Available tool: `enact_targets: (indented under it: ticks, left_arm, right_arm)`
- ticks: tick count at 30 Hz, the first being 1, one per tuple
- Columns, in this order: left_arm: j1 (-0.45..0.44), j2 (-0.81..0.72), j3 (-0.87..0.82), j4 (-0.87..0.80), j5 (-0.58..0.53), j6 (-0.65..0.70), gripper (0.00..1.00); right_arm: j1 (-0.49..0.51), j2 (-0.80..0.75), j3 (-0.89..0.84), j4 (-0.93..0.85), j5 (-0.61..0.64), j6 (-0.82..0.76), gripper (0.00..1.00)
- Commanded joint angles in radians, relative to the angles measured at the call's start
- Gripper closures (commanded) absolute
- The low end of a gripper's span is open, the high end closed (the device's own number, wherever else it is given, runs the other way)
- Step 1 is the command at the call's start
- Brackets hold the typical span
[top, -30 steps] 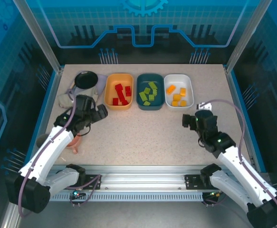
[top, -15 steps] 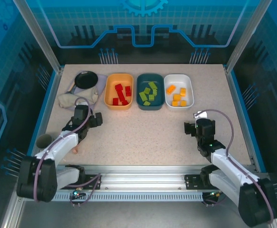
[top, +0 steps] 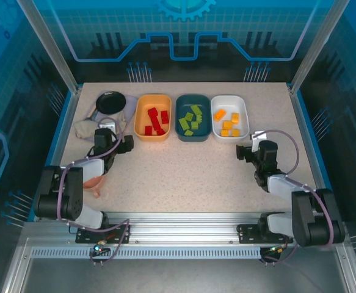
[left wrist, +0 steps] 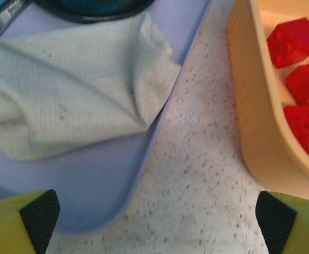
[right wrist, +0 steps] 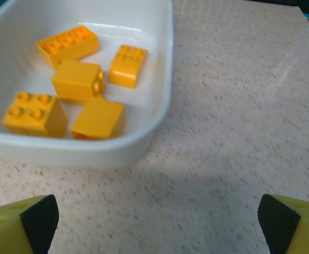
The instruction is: Sort the legos into containers by color
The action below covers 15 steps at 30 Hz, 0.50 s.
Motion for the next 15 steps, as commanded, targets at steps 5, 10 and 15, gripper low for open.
enact_targets:
  ticks: [5,10,15]
  left_arm:
    - [0.008,0.014,-0.17,0.422,0.04,0.028,0.01]
    - [-0.012,0.014,-0.153,0.38,0.0,0.037,0.01]
    - [-0.012,0.014,-0.152,0.381,-0.002,0.038,0.01]
  right_arm:
    - [-0.01,0.197,-0.033,0.415,-0.086,0.014,0.0]
    - [-0.016,0.191,0.025,0.29,-0.038,0.048,0.0]
    - [0.039,0.203,0.055,0.25,0.068,0.022,0.0]
